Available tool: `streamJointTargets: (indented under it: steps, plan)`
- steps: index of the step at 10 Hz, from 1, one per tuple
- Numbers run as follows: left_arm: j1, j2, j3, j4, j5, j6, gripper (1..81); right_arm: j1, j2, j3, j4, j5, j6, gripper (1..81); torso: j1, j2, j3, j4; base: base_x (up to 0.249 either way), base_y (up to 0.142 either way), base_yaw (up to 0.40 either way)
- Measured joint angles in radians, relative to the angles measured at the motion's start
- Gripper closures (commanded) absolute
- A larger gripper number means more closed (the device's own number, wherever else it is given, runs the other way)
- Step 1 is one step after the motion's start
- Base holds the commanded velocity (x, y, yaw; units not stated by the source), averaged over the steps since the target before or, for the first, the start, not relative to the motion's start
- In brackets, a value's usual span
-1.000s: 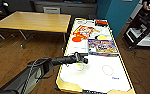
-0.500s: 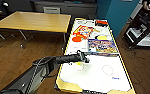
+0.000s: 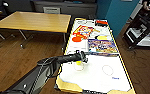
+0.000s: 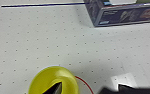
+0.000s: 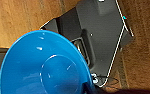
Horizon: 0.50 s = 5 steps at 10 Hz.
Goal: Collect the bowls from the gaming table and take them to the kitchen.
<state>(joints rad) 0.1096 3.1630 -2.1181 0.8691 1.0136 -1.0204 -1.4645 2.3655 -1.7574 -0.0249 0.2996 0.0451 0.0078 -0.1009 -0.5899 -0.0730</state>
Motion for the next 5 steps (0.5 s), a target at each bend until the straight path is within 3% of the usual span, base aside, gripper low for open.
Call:
streamJointTargets:
  steps: [1, 5]
  plan:
    - [0.002, -0.011, -0.032, -0.004, 0.009, 0.024, 1.0, 0.0, 0.001, 0.0, 0.0, -0.005, 0.0, 81.1, 0.0, 0.0, 0.0, 0.0, 0.0, 0.0, 0.0]
    - [0.04, -0.005, -0.041, -0.006, 0.011, 0.03, 1.0, 0.0, 0.007, 0.0, -0.001, -0.005, 0.0, 81.1, 0.0, 0.0, 0.0, 0.0, 0.0, 0.0, 0.0]
